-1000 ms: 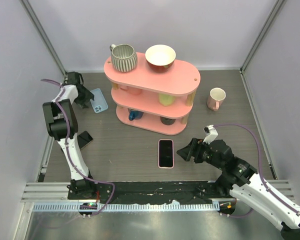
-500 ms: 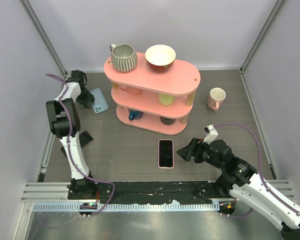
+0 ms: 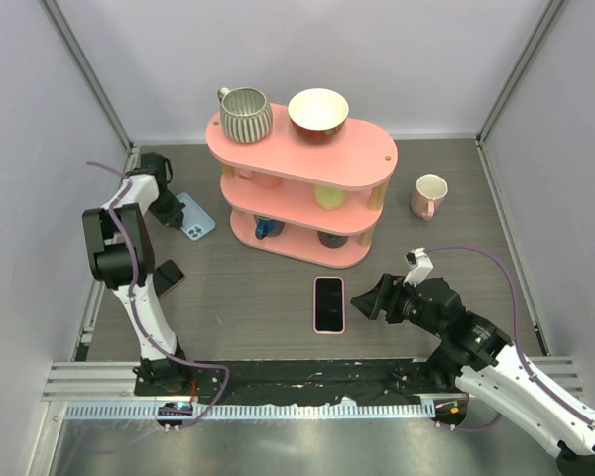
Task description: Put the phone into the phone case
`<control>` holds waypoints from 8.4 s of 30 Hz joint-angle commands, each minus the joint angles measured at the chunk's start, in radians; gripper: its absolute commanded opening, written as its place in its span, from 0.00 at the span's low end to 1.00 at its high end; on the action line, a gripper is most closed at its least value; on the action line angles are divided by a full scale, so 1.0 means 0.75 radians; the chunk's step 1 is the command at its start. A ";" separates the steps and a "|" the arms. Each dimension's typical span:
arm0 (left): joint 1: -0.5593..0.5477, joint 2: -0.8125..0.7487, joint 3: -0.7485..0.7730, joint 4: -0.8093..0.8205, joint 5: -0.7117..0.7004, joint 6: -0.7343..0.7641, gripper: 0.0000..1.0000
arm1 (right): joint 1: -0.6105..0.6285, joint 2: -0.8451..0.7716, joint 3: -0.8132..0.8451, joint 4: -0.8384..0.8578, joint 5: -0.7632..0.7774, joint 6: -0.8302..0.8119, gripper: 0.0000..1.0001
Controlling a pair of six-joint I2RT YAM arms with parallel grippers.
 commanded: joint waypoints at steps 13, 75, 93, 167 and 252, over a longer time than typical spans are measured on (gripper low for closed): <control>-0.002 -0.961 -0.851 0.152 0.189 -0.413 0.00 | -0.002 -0.004 -0.063 0.340 -0.082 0.232 0.77; -0.608 -1.594 -1.224 -0.031 0.139 -0.562 0.00 | 0.499 1.367 0.849 0.527 0.606 -0.083 0.74; -0.869 -1.222 -1.278 0.109 0.105 -0.418 0.07 | 0.499 0.785 0.518 0.525 0.733 -0.102 0.75; -0.041 -0.999 -1.247 0.137 -0.406 -0.596 0.00 | 0.497 0.243 0.540 0.189 0.811 -0.202 0.82; 0.370 -0.541 -0.760 0.070 -0.259 0.182 0.00 | 0.499 -0.107 0.561 -0.050 0.864 -0.139 0.82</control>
